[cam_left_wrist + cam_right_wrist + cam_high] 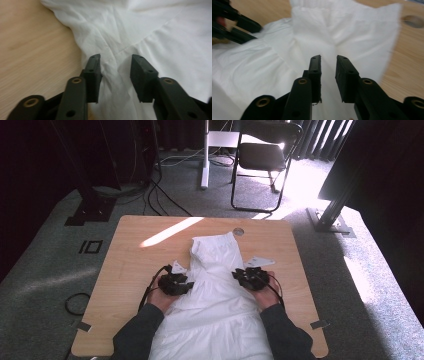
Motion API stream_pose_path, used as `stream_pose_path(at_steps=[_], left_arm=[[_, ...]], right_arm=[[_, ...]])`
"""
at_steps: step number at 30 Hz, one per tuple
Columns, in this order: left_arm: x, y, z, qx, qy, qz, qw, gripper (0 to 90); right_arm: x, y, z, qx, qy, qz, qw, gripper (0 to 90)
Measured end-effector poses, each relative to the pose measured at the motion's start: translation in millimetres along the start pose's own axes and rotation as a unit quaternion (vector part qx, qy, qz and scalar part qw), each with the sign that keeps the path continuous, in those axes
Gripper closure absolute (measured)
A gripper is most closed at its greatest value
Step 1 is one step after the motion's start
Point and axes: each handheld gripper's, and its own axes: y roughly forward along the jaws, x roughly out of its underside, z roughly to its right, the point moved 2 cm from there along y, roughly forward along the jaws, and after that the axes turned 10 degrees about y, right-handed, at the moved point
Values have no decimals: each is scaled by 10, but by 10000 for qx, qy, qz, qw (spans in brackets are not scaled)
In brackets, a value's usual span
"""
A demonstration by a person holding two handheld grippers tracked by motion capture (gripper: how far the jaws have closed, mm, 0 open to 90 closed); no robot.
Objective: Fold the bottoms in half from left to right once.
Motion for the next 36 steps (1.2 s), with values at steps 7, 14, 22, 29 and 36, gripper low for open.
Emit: stream_pose_path(at_steps=[7,14,22,29,36], left_arm=[[43,79,10,-100,115,-189,9997,831],[58,83,19,-111,62,-152,9998,839],[10,58,-12,33,-17,-278,9996,710],[-304,-69,-250,-206,-265,384,9987,573],[-546,448,-389,-420,-216,94,9988,560]], right_arm=[[-49,609,-138,296,-273,-568,9976,522],[-237,467,268,1104,265,-122,9935,883],[-20,648,721,1262,1058,-562,9847,859],[-6,656,715,1262,1060,-479,9852,825],[4,661,693,1332,994,-430,9852,827]])
